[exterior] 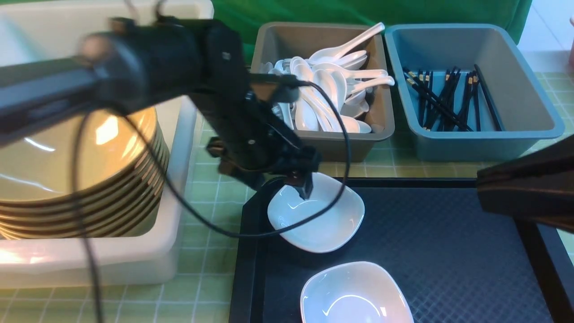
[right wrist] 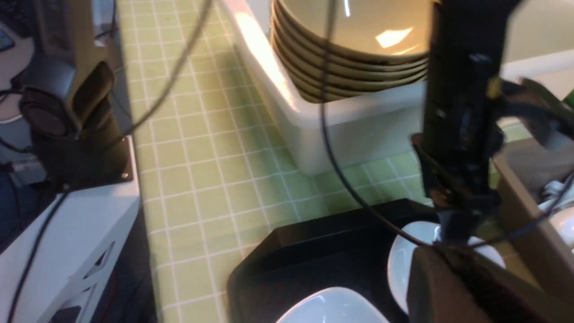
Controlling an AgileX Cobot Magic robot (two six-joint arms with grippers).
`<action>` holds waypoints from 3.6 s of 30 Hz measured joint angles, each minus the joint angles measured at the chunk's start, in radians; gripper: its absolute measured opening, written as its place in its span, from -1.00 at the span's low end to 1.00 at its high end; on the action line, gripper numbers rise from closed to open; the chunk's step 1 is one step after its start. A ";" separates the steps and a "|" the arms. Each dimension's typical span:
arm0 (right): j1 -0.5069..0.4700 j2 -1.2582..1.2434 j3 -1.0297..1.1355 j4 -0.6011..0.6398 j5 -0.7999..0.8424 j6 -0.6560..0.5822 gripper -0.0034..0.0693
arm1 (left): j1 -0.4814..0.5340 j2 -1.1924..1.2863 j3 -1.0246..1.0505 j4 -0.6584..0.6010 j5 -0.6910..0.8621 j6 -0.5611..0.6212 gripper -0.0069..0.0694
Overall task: On green table put chopsticks spoon bowls plates into blue grey white boxes.
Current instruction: 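Grasp the small white bowl on the black tray by its rim with the left gripper, then place the white bowl into the white bin with the other dishes with the left gripper, then grasp the small white bowl on the black tray by its rim with the left gripper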
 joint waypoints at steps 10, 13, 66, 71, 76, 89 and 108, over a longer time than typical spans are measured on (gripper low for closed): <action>0.000 0.000 0.000 0.000 0.030 0.000 -0.76 | 0.000 0.157 -0.088 -0.019 -0.011 0.109 0.54; 0.000 0.000 0.000 0.000 0.031 0.000 -0.75 | 0.000 0.181 -0.089 -0.025 -0.010 0.115 0.41; 0.030 0.029 0.000 0.177 -0.065 -0.130 -0.64 | 1.380 -0.532 0.223 -0.212 -0.041 -0.006 -0.78; 0.030 0.030 0.000 0.177 -0.069 -0.131 -0.63 | 1.286 -0.419 0.333 -0.159 -0.123 -0.034 -0.78; 0.030 0.030 0.000 0.177 -0.069 -0.126 -0.63 | 1.263 -0.402 0.336 -0.095 -0.162 -0.087 -0.78; 0.030 0.030 0.000 0.177 -0.058 -0.127 -0.60 | 1.170 -0.437 0.336 0.210 -0.079 -0.315 0.08; 0.030 0.030 0.000 0.177 -0.009 -0.104 -0.55 | 0.382 -0.852 0.271 0.146 0.081 -0.090 0.88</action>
